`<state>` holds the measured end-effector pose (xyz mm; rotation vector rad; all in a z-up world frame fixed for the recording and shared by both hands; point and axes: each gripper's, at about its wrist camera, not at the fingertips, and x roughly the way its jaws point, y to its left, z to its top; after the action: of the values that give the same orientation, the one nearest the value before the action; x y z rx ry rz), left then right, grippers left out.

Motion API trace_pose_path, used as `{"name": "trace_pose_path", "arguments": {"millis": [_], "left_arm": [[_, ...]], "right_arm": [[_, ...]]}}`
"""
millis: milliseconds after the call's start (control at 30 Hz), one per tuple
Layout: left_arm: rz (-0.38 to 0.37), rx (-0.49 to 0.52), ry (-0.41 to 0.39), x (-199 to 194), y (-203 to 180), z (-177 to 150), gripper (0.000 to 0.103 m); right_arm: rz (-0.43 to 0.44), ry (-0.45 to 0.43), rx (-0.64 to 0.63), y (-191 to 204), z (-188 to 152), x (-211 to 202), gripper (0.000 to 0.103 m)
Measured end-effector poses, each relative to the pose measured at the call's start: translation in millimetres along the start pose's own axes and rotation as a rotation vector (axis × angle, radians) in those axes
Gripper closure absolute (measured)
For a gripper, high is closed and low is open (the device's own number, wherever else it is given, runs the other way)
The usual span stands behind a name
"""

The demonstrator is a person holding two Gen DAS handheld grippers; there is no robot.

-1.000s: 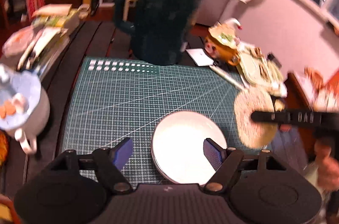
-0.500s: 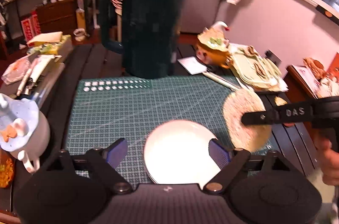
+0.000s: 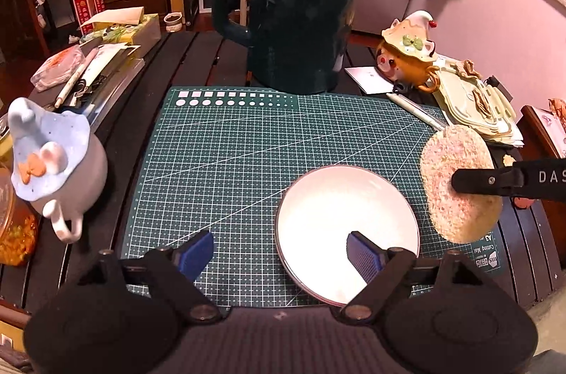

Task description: Clean bowl

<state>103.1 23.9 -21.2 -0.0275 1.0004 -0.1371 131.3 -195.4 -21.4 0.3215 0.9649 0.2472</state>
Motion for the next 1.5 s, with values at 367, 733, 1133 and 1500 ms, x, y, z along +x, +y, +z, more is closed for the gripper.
{"name": "trace_pose_path", "arguments": {"millis": [367,733,1133,1500], "left_arm": [[-0.047,-0.064,0.076,18,5,1,0.049],[-0.061,-0.076,0.093,31,2,1,0.085],[-0.050,-0.131,0.111,36,9,2,0.095],[-0.057,-0.161,0.114,38,12,2,0.095]], "right_arm": [[-0.022,0.024,-0.001,-3,-1,8,0.093],[-0.051,0.044,-0.001,-8,-2,16,0.092],[-0.009,0.107,0.071,-20,-7,37,0.093],[0.098,0.193,0.113,-17,-11,43,0.093]]}}
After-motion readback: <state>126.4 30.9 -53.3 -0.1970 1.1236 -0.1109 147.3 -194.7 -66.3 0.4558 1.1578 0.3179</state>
